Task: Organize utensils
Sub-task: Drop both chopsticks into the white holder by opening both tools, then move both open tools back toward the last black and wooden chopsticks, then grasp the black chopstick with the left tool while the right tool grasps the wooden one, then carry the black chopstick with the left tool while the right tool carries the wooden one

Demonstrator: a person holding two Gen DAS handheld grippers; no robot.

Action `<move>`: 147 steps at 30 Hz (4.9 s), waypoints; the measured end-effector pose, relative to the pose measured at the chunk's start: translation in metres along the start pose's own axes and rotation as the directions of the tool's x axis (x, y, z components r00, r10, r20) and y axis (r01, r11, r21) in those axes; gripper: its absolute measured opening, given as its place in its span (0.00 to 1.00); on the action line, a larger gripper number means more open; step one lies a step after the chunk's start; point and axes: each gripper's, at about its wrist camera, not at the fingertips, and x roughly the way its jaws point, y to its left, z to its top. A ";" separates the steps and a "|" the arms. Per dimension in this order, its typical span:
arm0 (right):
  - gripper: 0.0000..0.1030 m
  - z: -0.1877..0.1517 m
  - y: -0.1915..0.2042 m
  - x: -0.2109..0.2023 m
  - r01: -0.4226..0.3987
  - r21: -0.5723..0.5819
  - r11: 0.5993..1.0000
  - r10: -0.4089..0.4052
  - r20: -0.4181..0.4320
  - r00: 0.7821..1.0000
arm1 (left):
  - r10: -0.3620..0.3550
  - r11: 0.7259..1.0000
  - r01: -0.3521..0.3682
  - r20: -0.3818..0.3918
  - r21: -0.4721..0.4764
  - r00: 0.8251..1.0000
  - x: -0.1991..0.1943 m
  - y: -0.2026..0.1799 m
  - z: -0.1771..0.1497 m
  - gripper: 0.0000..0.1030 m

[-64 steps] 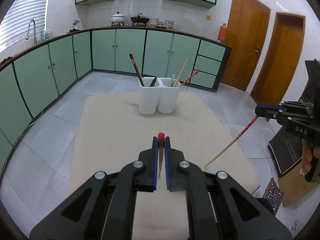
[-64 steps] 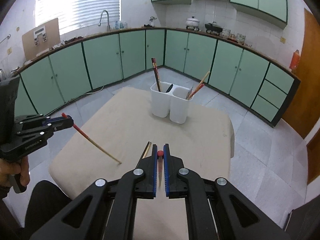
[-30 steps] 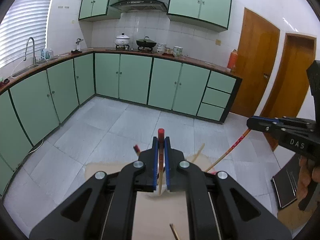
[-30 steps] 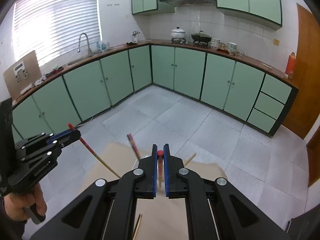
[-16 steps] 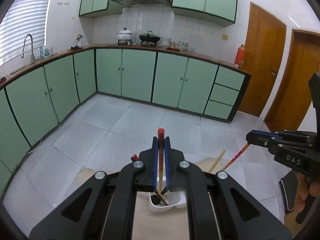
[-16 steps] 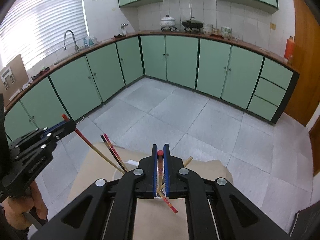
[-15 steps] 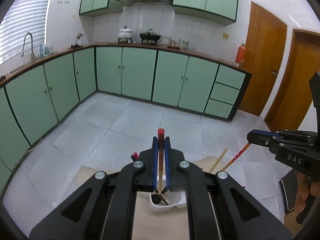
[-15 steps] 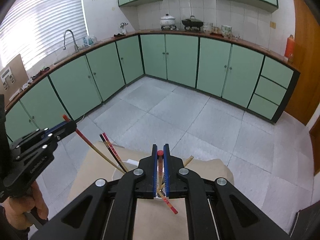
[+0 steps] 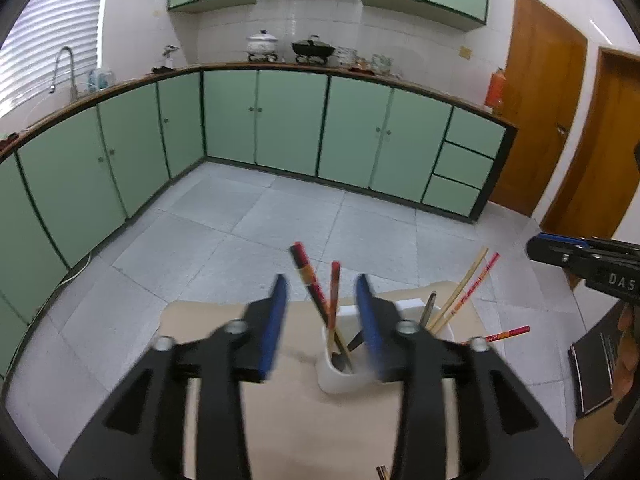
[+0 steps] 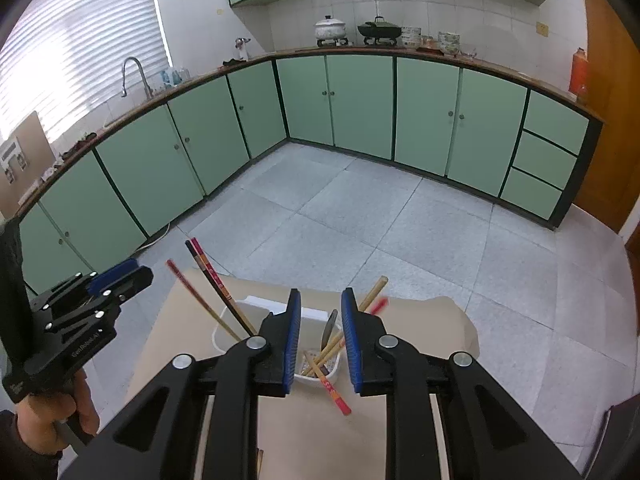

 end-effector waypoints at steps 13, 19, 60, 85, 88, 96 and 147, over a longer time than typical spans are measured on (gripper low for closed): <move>0.28 -0.113 0.030 -0.078 0.015 -0.194 0.981 0.010 0.127 0.992 | 0.095 0.991 -0.108 0.157 0.080 0.983 -0.127 -0.016 -0.097 0.90; 0.52 -0.211 0.048 -0.103 0.002 -0.209 0.978 0.038 0.184 0.982 | 0.093 0.994 -0.102 0.165 0.042 0.982 -0.178 -0.027 -0.158 0.95; 0.59 -0.451 0.097 -0.044 -0.011 -0.208 0.978 0.018 0.031 0.999 | 0.109 0.994 -0.109 -0.038 -0.002 0.993 -0.184 -0.015 -0.358 0.95; 0.09 -0.441 0.014 -0.050 0.104 0.044 0.994 -0.106 0.048 0.993 | -0.015 1.000 0.015 -0.067 -0.010 0.998 -0.151 -0.081 -0.383 0.95; 0.09 -0.446 0.003 -0.056 0.087 0.063 0.994 -0.090 0.040 0.995 | -0.021 0.999 0.025 -0.094 0.034 0.995 -0.128 -0.108 -0.390 0.94; 0.12 -0.447 -0.002 -0.061 0.063 0.051 0.997 -0.065 0.046 0.997 | 0.050 0.997 -0.045 -0.099 0.059 0.994 -0.096 -0.122 -0.399 0.54; 0.07 -0.313 0.046 -0.180 -0.053 -0.165 0.985 0.066 0.076 0.995 | -0.057 0.998 0.056 0.025 0.039 0.998 -0.227 -0.079 -0.293 0.06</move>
